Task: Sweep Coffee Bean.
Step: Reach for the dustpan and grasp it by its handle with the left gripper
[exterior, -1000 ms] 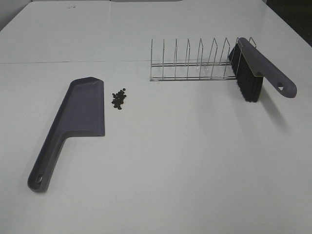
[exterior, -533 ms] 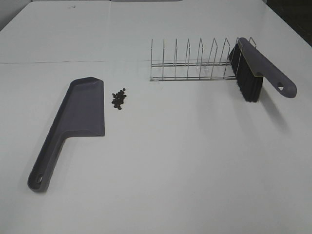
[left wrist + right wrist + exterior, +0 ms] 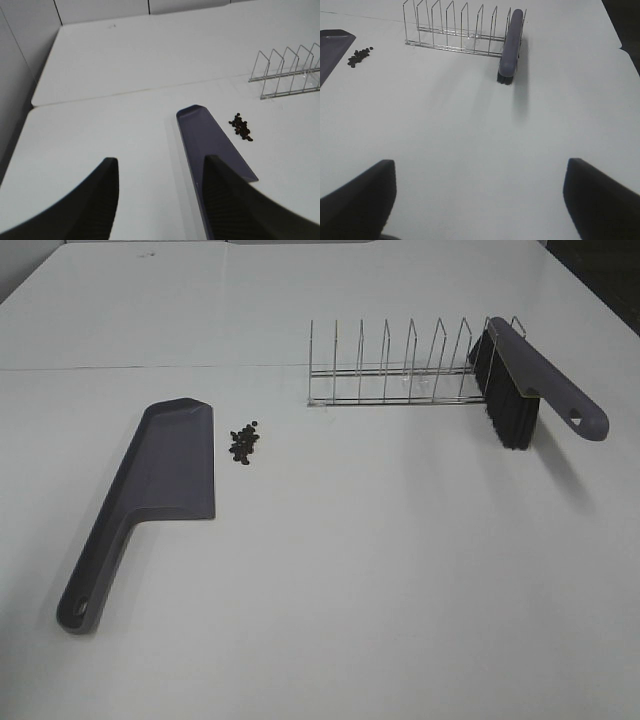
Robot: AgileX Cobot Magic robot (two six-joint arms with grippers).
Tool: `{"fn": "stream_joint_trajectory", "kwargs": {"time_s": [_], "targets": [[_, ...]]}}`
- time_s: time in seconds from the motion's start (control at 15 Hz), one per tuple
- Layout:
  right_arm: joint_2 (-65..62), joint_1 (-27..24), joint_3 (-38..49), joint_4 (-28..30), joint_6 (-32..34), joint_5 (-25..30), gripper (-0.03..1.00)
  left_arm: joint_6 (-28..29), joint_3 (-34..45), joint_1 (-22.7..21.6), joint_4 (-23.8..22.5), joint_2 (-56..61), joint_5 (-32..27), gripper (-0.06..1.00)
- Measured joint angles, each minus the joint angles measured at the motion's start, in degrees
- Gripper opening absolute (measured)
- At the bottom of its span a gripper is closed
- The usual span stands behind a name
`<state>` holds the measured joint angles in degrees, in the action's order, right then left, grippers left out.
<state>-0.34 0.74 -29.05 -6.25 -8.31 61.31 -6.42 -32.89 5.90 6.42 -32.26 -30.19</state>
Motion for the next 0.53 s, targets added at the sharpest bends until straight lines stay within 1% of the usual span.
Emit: {"fn": "stream_joint_trajectory", "kwargs": {"time_s": [0.13, 0.2, 0.27, 0.4, 0.53], "targets": [[0.0, 0.0, 0.0, 0.0, 0.0, 0.0, 0.77, 0.0, -4.3, 0.0, 3.4, -12.4, 0.3, 0.48], [0.0, 0.0, 0.0, 0.0, 0.0, 0.0, 0.77, 0.1, -6.8, 0.0, 5.4, -19.1, -0.7, 0.48], [0.0, 0.0, 0.0, 0.0, 0.0, 0.0, 0.77, 0.1, -9.9, 0.0, 7.4, -25.8, -3.2, 0.48], [0.0, 0.0, 0.0, 0.0, 0.0, 0.0, 0.77, 1.0, -15.7, 0.0, 9.7, -37.5, -9.7, 0.48], [0.0, 0.0, 0.0, 0.0, 0.0, 0.0, 0.77, 3.4, -20.4, 0.0, 10.1, -48.2, -15.2, 0.48]]}}
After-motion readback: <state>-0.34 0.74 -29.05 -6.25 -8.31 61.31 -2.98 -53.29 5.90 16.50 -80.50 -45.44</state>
